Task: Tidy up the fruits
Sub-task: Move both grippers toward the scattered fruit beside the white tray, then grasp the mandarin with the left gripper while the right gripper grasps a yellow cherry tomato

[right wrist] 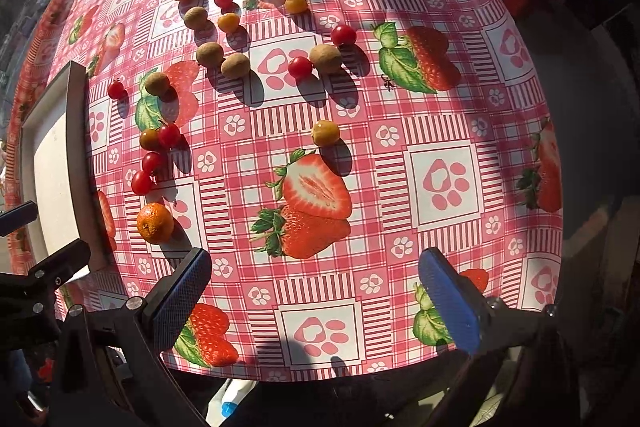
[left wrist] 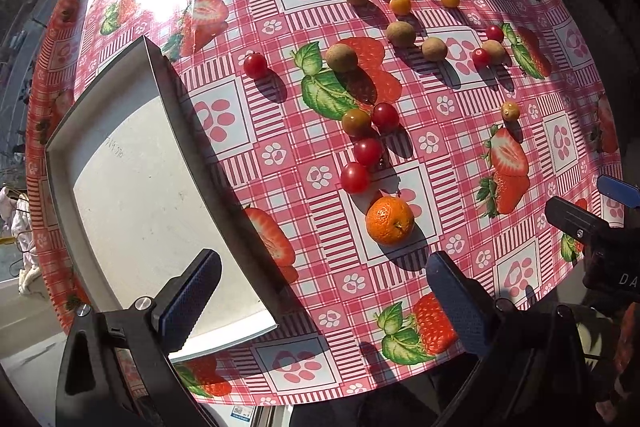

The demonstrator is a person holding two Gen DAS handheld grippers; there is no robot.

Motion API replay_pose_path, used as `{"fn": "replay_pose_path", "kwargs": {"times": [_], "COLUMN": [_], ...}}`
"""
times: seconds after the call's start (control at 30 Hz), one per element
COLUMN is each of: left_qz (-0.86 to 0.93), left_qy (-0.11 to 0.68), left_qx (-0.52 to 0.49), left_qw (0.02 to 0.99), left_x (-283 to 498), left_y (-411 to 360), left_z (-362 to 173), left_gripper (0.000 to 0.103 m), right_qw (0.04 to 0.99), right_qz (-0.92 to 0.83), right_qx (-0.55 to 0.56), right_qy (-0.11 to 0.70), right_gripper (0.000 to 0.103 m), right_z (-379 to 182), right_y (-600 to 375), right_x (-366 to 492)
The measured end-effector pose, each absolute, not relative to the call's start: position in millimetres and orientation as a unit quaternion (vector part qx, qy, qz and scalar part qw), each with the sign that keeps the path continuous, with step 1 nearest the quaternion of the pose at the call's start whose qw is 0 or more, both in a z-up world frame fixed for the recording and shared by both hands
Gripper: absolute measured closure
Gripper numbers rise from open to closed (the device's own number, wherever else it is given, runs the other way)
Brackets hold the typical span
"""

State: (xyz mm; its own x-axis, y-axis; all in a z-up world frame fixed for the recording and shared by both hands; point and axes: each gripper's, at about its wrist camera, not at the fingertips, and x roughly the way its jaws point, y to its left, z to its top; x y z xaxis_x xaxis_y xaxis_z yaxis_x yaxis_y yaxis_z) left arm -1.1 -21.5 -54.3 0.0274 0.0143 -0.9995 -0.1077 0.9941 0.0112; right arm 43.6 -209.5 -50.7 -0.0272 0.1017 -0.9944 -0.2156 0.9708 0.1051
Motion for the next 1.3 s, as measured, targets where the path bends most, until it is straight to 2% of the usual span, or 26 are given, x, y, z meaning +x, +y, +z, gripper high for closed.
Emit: {"fn": "replay_pose_path", "kwargs": {"times": [0.33,0.63,0.7,0.73,0.77,0.8,0.87,0.93,1.0,1.03,1.1,1.13,1.17,1.3], "left_qz": [0.048,0.092,0.098,0.1,0.102,0.106,0.111,0.11,0.104,0.1,0.093,0.089,0.084,0.054], "left_qy": [0.693,0.677,0.677,0.68,0.683,0.683,0.679,0.677,0.677,0.677,0.676,0.676,0.676,0.681], "left_qx": [-0.041,-0.07,-0.076,-0.078,-0.082,-0.086,-0.092,-0.092,-0.089,-0.087,-0.083,-0.081,-0.085,-0.114], "left_qw": [0.719,0.727,0.726,0.722,0.719,0.717,0.719,0.722,0.723,0.724,0.727,0.727,0.727,0.721], "left_x": [2.5,6.8,7.8,7.4,7.4,8.3,9.7,7.8,10.4,11.1,10.0,11.7,11.7,11.3], "left_y": [-49.4,-48.3,-45.6,-45.6,-46.0,-49.1,-48.7,-51.7,-57.8,-59.6,-64.0,-65.8,-65.5,-67.6], "left_z": [-101.4,-141.5,-147.1,-151.2,-153.5,-157.8,-159.1,-157.9,-149.4,-149.1,-148.0,-146.6,-146.6,-126.4], "left_gripper": [0.0,0.0,0.009,0.017,0.022,0.022,0.022,0.028,0.041,0.044,0.06,0.064,0.064,0.064], "right_qw": [0.685,0.707,0.707,0.707,0.706,0.705,0.703,0.699,0.703,0.705,0.71,0.713,0.715,0.708], "right_qz": [0.095,0.119,0.128,0.13,0.131,0.133,0.14,0.144,0.142,0.141,0.139,0.138,0.142,0.156], "right_qx": [-0.01,-0.028,-0.032,-0.036,-0.04,-0.039,-0.037,-0.04,-0.05,-0.056,-0.066,-0.069,-0.069,-0.042], "right_qy": [0.723,0.697,0.695,0.695,0.695,0.695,0.697,0.699,0.695,0.693,0.688,0.684,0.681,0.687], "right_gripper": [0.0,0.003,0.008,0.011,0.014,0.016,0.03,0.036,0.037,0.04,0.052,0.068,0.08,0.08], "right_z": [-84.4,-100.5,-105.8,-109.2,-112.0,-114.7,-118.3,-121.4,-121.9,-121.6,-119.5,-117.6,-116.6,-113.3], "right_y": [-228.2,-211.8,-205.9,-202.6,-200.6,-199.7,-195.5,-189.6,-185.1,-183.4,-181.8,-181.8,-181.4,-187.2], "right_x": [50.8,89.6,98.0,102.8,105.8,109.2,115.4,116.7,115.9,112.7,110.2,109.7,110.4,110.2]}}
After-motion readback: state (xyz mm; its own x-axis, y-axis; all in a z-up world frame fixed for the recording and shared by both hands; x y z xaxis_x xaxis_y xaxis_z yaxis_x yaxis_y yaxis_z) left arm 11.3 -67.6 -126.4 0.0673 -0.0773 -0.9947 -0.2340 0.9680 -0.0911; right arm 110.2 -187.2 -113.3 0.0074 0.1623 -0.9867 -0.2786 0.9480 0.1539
